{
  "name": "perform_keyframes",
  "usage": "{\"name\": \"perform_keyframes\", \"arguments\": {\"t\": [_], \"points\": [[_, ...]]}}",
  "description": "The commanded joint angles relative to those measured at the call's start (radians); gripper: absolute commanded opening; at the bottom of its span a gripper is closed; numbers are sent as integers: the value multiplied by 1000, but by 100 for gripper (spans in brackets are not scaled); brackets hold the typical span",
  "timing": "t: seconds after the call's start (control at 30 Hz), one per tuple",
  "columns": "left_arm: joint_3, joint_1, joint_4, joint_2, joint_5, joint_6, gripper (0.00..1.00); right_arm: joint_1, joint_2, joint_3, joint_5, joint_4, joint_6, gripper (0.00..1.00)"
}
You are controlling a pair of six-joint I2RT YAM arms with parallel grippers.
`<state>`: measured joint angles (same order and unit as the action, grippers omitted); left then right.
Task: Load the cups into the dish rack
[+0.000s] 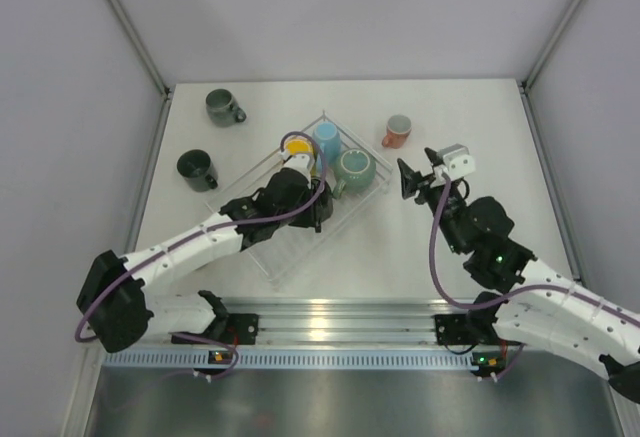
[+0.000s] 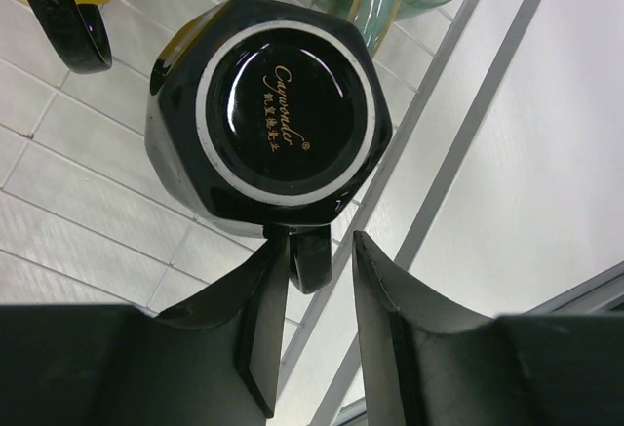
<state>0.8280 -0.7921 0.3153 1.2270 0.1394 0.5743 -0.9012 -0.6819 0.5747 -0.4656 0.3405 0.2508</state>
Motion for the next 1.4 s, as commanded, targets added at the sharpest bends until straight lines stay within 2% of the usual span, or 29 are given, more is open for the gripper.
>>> {"name": "perform_keyframes", "arguments": {"t": [0.0,0.03,0.07,0.1,0.17,0.2,0.23,0.33,0.53,0.9,1.37], "points": [[51,-2,-41,-30,22,18,38,-8,-93,115,-221,-150,-226,58],[56,-2,-35,-37,26,27,38,10,-120,167,-238,-191,-255,59],[60,-2,-25,-50,31,30,39,28,-174,195,-237,-268,-354,59],[65,-2,-16,-52,41,32,39,54,-200,223,-194,-312,-398,60],[79,-2,13,-69,55,35,40,172,-284,299,-106,-424,-537,60],[82,-2,18,-76,68,36,40,220,-312,344,1,-446,-577,59],[85,-2,25,-84,75,36,40,319,-343,362,49,-461,-608,58],[92,-1,47,-130,107,35,41,427,-458,433,90,-486,-630,56],[151,-1,120,-164,128,32,43,553,-689,606,197,-549,-654,54],[232,1,159,-245,74,16,46,611,-1077,918,251,-640,-616,51],[258,1,169,-382,149,4,46,616,-1305,1018,245,-661,-610,49]]}}
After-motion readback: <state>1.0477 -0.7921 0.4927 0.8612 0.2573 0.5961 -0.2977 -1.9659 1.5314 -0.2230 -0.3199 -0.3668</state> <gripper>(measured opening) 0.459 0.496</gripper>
